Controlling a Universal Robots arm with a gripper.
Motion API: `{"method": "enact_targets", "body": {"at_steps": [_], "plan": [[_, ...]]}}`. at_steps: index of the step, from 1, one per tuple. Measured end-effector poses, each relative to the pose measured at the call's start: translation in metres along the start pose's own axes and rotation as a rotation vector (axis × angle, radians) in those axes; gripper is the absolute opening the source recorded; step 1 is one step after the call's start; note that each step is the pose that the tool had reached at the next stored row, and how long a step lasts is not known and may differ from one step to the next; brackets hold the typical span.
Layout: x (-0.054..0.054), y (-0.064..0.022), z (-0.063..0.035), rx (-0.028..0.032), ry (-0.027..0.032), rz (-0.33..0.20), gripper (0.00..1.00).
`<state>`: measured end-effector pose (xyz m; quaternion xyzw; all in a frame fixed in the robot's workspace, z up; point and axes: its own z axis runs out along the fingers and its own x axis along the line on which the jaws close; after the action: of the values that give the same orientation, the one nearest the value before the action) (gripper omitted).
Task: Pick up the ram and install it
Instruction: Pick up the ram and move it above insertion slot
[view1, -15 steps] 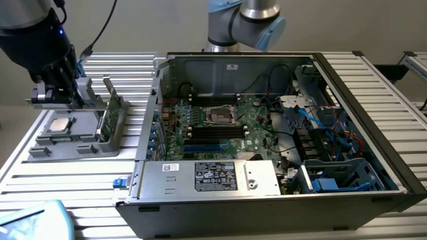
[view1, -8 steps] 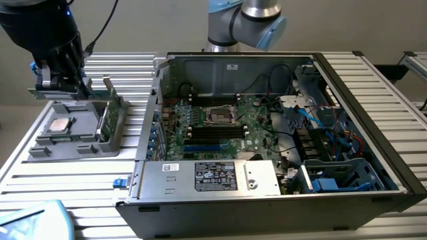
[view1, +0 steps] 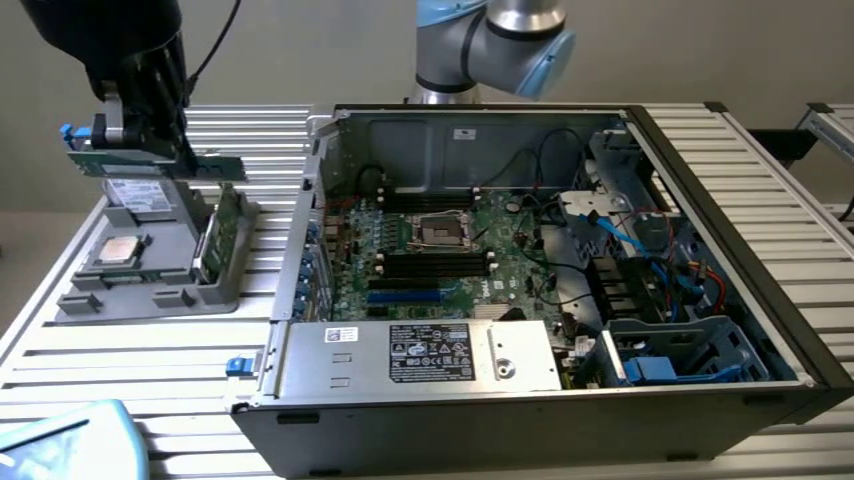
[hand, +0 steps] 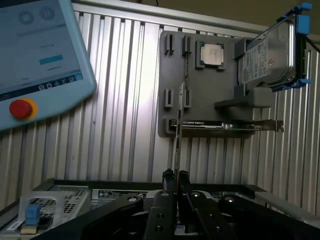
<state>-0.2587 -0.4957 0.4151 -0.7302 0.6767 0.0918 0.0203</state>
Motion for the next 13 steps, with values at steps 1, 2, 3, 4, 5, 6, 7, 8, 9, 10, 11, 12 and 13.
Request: {"method": "enact_targets", "body": {"at_steps": [1, 2, 3, 4, 5, 6, 7, 8, 9, 10, 11, 12, 13], "plan": [[0.001, -0.0031, -0.0027, -0.0009, -0.0003, 0.0, 0.14], [0.001, -0.0063, -0.0054, -0.0018, -0.0007, 0.0, 0.14], [0.002, -0.0093, -0.0077, -0.0027, -0.0011, 0.0, 0.14], [0.002, -0.0126, -0.0102, -0.0036, -0.0014, 0.0, 0.14], [0.003, -0.0158, -0.0123, -0.0045, -0.0018, 0.001, 0.14], [0.003, -0.0191, -0.0144, -0.0055, -0.0022, 0.001, 0.14], [0.004, -0.0222, -0.0161, -0.0064, -0.0027, 0.001, 0.14], [0.005, -0.0253, -0.0175, -0.0073, -0.0033, 0.001, 0.14], [0.006, -0.0284, -0.0187, -0.0082, -0.0039, 0.001, 0.14], [0.006, -0.0314, -0.0199, -0.0093, -0.0044, 0.001, 0.14], [0.007, -0.0346, -0.0213, -0.0105, -0.0047, 0.001, 0.14], [0.008, -0.0378, -0.0225, -0.0113, -0.0052, 0.001, 0.14], [0.009, -0.0411, -0.0237, -0.0121, -0.0056, 0.001, 0.14]]}}
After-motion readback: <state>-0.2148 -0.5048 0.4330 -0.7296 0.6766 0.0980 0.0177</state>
